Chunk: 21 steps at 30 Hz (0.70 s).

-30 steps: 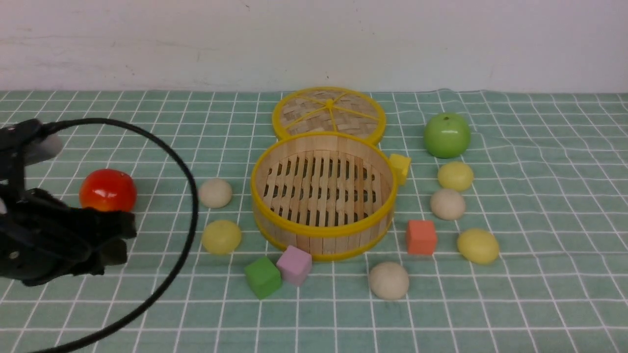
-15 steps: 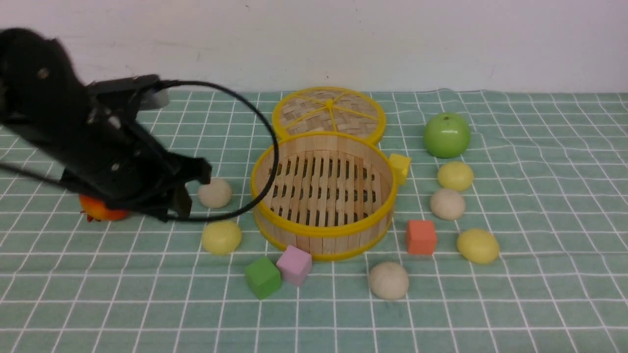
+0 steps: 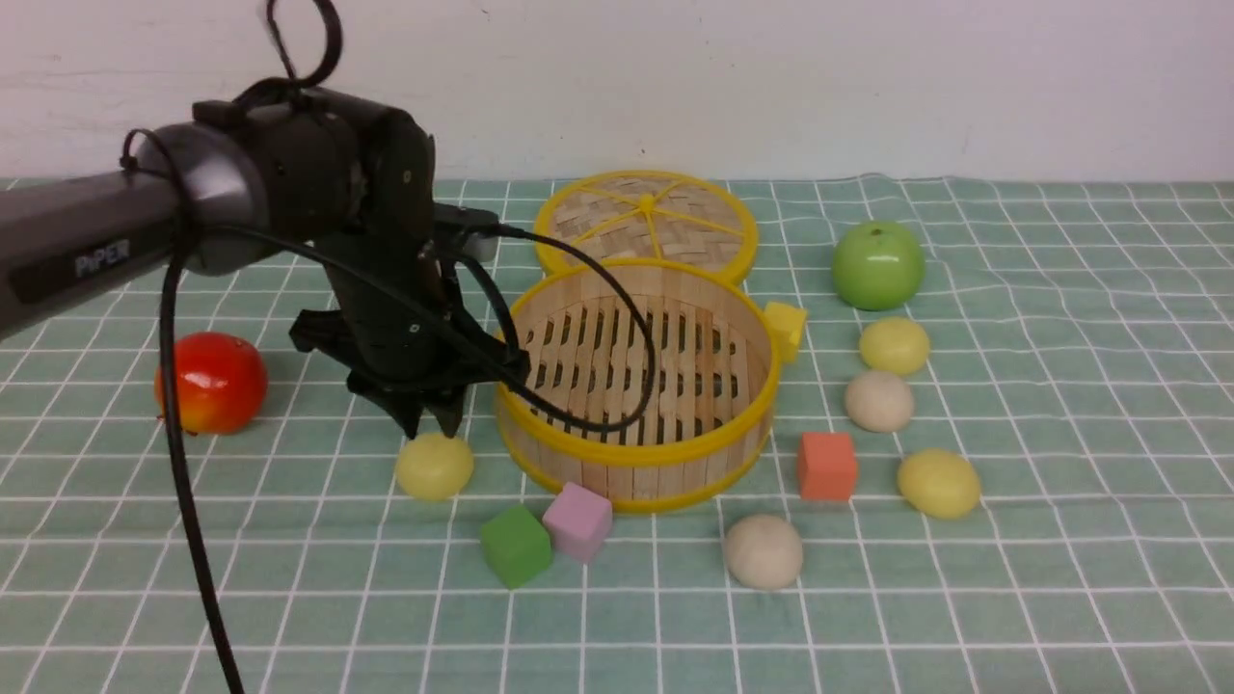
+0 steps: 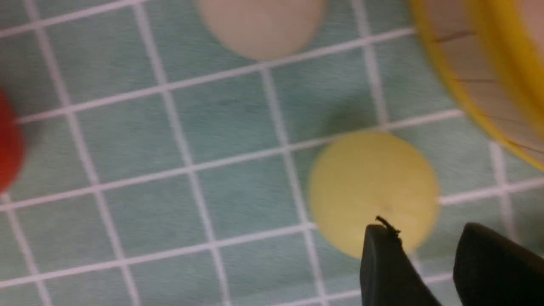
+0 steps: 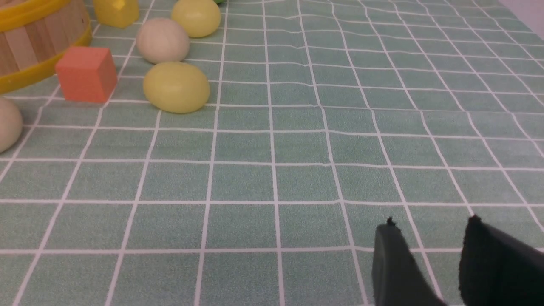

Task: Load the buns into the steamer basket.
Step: Use the left arm to grab a steamed stuffed bun

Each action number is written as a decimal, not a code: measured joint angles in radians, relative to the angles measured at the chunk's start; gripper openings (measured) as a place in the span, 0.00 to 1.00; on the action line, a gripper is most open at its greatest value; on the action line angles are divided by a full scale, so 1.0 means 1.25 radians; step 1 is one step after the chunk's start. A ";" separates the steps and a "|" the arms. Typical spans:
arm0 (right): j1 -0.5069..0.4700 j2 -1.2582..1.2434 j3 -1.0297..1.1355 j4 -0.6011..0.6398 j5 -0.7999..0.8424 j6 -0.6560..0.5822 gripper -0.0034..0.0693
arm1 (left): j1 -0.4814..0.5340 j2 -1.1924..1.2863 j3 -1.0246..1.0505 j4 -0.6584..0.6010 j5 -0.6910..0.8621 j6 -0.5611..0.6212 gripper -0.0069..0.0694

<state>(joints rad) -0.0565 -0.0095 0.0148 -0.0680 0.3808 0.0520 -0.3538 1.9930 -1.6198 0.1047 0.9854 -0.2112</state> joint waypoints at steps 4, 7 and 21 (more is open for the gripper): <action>0.000 0.000 0.000 0.000 0.000 0.000 0.38 | 0.000 0.022 -0.004 0.019 -0.004 -0.019 0.40; 0.000 0.000 0.000 0.000 0.000 0.000 0.38 | 0.000 0.037 -0.004 0.013 -0.016 -0.023 0.40; 0.000 0.000 0.000 0.000 0.000 0.000 0.38 | 0.000 0.084 -0.006 0.017 -0.033 -0.044 0.40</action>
<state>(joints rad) -0.0565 -0.0095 0.0148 -0.0680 0.3808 0.0520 -0.3538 2.0984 -1.6275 0.1258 0.9439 -0.2657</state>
